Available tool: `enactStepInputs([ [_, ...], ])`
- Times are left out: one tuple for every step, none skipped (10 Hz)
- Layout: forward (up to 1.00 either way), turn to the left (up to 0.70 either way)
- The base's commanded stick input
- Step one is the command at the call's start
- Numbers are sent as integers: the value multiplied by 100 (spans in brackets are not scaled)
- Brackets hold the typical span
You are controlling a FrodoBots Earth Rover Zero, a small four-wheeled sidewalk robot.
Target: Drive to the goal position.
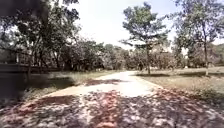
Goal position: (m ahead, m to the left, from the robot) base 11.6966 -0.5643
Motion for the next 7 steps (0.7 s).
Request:
enactStepInputs([
  [70, 0],
  [70, 0],
  [70, 0],
  [70, 0],
  [70, 0],
  [70, 0],
  [70, 0],
])
